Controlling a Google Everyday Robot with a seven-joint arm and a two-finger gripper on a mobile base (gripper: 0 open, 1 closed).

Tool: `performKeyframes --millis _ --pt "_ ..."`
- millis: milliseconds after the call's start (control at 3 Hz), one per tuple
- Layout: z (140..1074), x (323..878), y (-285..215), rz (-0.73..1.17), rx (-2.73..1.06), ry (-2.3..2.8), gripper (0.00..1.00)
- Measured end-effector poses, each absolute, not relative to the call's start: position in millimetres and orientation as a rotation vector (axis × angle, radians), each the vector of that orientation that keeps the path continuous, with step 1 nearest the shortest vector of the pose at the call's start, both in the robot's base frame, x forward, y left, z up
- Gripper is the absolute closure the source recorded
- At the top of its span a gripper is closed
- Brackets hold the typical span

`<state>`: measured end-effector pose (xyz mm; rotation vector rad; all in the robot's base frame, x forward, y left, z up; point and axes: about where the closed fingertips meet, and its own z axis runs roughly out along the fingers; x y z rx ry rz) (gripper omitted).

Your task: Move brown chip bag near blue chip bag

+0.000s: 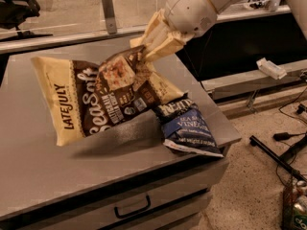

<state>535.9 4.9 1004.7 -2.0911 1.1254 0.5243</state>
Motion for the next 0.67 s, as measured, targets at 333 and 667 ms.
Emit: performKeyframes --millis 333,667 --pt "979.0 530.5 12.9 0.588 -2.149 1.122 0.36" --pt "979.4 532.3 15.7 0.584 -2.142 1.121 0.13"
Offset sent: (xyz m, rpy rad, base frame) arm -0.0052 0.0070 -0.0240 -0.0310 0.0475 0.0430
